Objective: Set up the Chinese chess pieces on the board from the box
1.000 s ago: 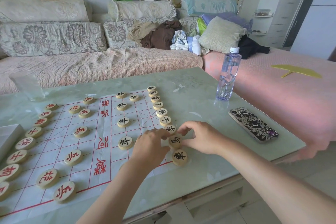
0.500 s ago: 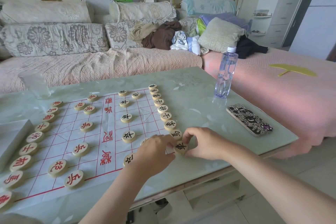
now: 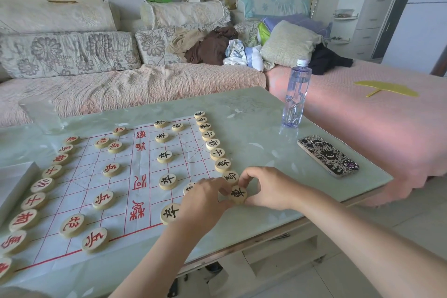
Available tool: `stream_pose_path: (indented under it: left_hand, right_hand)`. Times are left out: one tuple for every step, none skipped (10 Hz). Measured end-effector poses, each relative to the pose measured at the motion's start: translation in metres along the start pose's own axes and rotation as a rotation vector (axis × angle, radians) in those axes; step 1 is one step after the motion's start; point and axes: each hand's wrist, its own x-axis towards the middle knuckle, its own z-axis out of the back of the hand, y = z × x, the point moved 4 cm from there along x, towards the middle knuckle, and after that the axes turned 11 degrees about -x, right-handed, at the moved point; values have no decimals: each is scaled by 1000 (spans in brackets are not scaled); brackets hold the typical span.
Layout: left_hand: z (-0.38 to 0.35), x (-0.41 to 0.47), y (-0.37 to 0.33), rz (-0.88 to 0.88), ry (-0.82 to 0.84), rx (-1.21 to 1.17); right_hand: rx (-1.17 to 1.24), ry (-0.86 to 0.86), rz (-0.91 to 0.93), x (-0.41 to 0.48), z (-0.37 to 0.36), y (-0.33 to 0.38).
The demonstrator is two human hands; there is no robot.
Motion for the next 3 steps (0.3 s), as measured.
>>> stream_pose_path:
  left_hand:
    - [-1, 1, 0, -1, 3, 1]
    - [0, -1, -1, 4, 16, 1]
    - [6, -2, -2, 6, 9, -27]
  right_hand:
    - [3, 2, -2, 0, 0, 0]
    - [-13, 8, -13, 0, -2, 0]
    - [2, -8, -39, 2, 4, 0]
